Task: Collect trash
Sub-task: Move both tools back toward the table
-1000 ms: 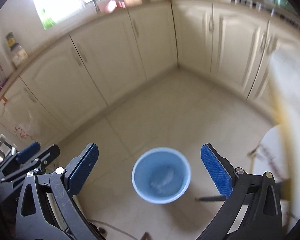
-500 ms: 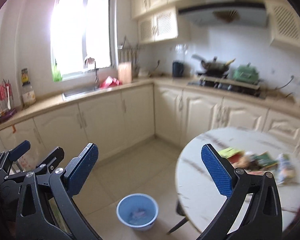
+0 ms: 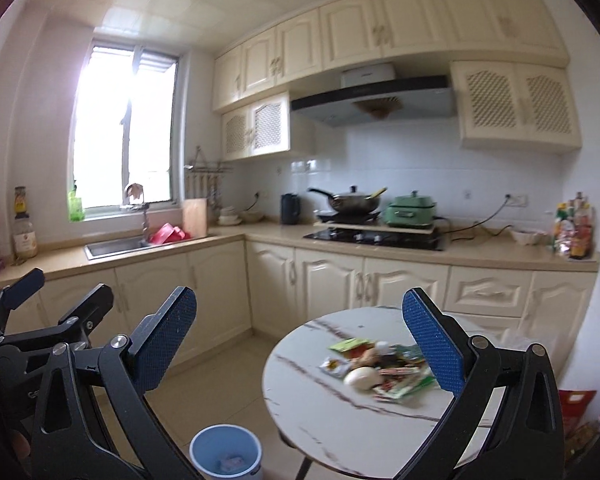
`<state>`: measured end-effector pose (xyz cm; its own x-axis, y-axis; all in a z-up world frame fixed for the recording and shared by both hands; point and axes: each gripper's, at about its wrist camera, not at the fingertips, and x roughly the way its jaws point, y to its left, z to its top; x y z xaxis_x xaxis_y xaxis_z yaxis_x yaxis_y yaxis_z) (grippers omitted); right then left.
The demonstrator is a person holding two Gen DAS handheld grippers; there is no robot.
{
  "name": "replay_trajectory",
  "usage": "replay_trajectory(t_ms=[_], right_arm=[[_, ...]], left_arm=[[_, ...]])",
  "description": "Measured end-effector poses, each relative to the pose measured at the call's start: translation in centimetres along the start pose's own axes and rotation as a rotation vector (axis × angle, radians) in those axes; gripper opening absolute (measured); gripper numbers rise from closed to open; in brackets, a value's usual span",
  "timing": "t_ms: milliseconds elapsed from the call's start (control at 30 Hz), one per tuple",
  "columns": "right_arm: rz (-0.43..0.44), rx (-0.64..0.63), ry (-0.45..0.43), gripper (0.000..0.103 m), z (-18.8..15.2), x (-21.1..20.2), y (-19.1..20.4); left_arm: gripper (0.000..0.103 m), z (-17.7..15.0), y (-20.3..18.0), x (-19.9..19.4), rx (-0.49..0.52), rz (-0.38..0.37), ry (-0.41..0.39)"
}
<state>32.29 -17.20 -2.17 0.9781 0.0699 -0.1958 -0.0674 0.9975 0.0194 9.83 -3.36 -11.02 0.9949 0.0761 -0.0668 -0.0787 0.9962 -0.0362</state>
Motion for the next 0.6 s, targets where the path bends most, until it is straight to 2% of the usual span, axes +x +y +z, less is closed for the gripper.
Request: replay_trajectory(t_ms=[100,300,433,600], right_arm=[[-0.022,0.019,-0.018,0.103,0.4,-1.0,-1.5],[-0.057,0.046,-0.028,0.103,0.2,-1.1,-3.8],[-0.084,0.063,-0.011,0.103,-0.3,-0.3,-5.6],[-0.146,0.110,0.033,0.103,-1.8,1.7,-10.1]], left_arm=[[0.102,-0.7,-0.4,-1.0,0.018,-0.021,-0.013],[0.102,-0.6,-0.4,0.3,0.038,-0.044,-0.017],[0.102,0.5,-0.4,3.5,0.054,-0.061,0.011],[0.102,-0.2,-1.3,8.3,0.071,-0.106,0.102]])
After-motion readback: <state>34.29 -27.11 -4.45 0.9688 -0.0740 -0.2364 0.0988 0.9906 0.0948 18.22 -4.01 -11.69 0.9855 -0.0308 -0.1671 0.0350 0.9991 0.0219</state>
